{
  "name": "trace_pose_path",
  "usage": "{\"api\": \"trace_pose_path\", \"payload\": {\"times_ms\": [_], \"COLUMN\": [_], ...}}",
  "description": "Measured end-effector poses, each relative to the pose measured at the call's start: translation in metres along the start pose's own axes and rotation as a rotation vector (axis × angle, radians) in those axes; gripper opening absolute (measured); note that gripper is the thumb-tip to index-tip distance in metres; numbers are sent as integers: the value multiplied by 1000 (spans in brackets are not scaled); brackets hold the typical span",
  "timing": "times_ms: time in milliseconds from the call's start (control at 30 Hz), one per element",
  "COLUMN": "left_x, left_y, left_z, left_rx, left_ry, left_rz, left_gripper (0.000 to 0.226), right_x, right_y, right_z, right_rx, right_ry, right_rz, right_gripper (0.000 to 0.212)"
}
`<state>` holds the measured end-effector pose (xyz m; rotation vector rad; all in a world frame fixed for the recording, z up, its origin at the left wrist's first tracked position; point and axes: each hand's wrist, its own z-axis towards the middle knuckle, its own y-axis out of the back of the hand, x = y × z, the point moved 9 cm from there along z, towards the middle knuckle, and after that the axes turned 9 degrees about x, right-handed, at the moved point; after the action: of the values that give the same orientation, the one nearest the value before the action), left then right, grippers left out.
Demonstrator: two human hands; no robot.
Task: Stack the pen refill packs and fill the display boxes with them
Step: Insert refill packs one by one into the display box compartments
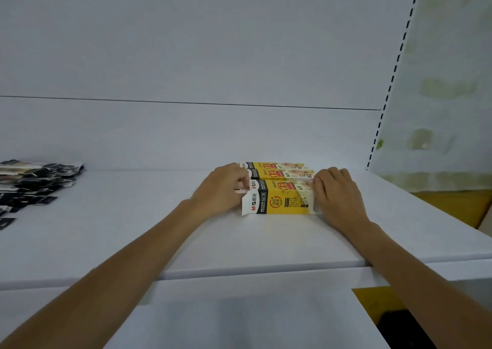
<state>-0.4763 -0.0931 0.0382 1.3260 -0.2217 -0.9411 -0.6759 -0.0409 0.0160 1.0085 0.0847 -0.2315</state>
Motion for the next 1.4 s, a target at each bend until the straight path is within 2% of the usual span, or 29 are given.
{"api": "trace_pose_path", "payload": {"times_ms": [67,200,333,433,533,600,633,700,767,833,967,1033,1100,1167,1267,1300,1333,1400], "left_x": [-2,24,80,99,94,82,72,47,28,22,25,21,16,17,26,25,22,14], "left_y": [2,7,21,23,13,9,9,8,-5,-21,-28,-34,-40,-40,-24,-22,-23,-30], "left_z": [0,-9,-31,-42,-38,-31,-28,-21,-17,-16,-14,-16,-18,-19,-17,-17,-17,-20], "left_rx": [21,120,60,-6,29,34,26,49,157,238,211,279,357,343,122,97,127,255], "left_ry": [3,69,387,469,446,381,321,181,97,80,98,62,27,19,51,37,13,-37], "left_rz": [171,-25,-48,-194,-312,-363,-374,-379,-381,-353,-334,-284,-264,-307,-468,-475,-422,-267], "left_gripper": [15,39,60,43,21,9,9,20,31,37,41,38,39,45,41,41,45,57], "right_x": [-2,3,1,-3,-2,-2,-3,-4,-2,-1,-4,-3,-6,-8,-2,-2,-3,-7], "right_y": [0,2,6,6,3,0,2,8,13,18,17,10,10,13,17,17,17,16], "right_z": [1,0,0,1,1,1,0,-2,-4,-6,-5,-4,-4,-7,-7,-6,-6,-6], "right_rx": [-10,-22,-68,-79,-56,-50,-66,-105,-119,-134,-104,-54,-34,-22,18,20,19,20], "right_ry": [9,61,20,-13,-1,-2,-16,-38,-31,-25,-68,-47,-56,-83,-73,-77,-86,-125], "right_rz": [8,-1,84,134,105,89,106,146,169,204,286,306,422,566,516,500,500,533], "right_gripper": [11,30,39,43,42,41,40,38,38,39,40,41,37,34,56,61,61,49]}}
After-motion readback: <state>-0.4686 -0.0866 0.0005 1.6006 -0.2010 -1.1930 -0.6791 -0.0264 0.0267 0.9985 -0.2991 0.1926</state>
